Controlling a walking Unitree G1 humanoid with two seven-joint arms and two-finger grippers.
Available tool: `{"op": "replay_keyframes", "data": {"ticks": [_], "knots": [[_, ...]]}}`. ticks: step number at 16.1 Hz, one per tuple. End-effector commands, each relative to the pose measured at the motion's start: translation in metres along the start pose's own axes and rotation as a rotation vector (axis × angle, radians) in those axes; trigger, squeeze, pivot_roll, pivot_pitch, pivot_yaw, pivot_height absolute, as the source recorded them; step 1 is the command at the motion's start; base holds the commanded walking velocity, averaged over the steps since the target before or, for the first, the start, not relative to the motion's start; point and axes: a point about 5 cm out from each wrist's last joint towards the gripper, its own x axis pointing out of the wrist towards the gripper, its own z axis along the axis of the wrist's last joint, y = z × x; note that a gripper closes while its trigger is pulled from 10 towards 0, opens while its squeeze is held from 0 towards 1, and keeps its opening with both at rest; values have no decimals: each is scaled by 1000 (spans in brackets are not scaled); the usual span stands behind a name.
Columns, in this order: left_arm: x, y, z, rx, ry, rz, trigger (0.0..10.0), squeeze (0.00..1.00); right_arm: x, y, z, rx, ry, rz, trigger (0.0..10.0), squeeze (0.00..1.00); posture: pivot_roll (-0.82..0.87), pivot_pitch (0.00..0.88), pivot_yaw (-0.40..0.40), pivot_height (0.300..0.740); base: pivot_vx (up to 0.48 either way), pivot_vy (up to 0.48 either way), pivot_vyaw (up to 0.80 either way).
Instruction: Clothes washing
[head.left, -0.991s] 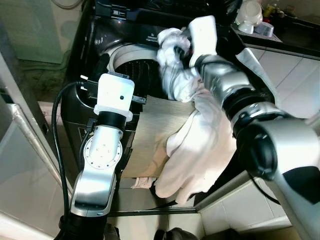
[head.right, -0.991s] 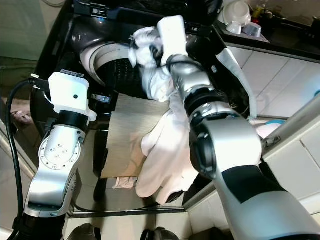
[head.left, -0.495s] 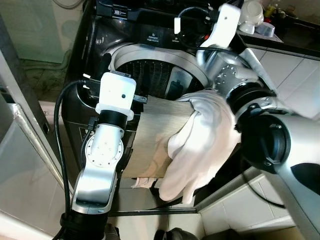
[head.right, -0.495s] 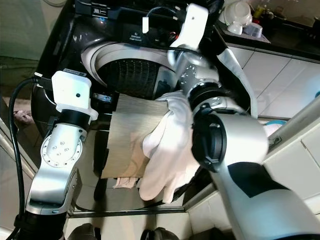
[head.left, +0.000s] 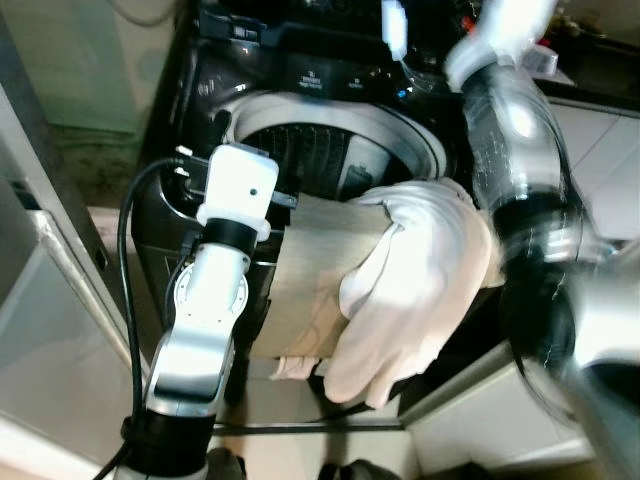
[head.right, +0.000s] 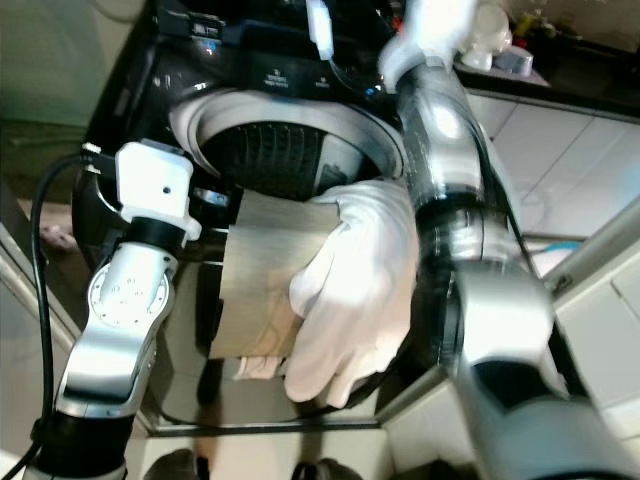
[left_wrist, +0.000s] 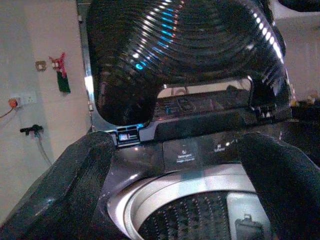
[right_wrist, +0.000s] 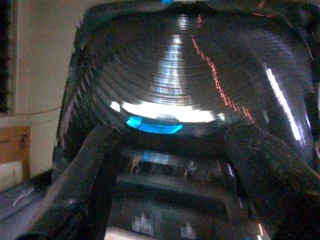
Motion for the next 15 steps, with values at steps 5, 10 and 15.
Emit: {"op": "replay_keyframes", "data": {"ticks": [5, 10, 15], "knots": [[9, -3, -12, 10, 21, -49, 10000, 0, -92, -9, -24, -301, -53, -33, 10000, 0, -47, 0, -33, 740, 0, 0, 0], [4, 2, -21, 34, 39, -65, 10000, 0, -168, 32, -11, -328, -91, -10, 10000, 0, -66, 0, -5, 740, 0, 0, 0], [-1, 2, -23, 45, 41, -61, 10000, 0, -254, 19, -39, -376, 215, 25, 10000, 0, -73, 0, -14, 740, 0, 0, 0]]}}
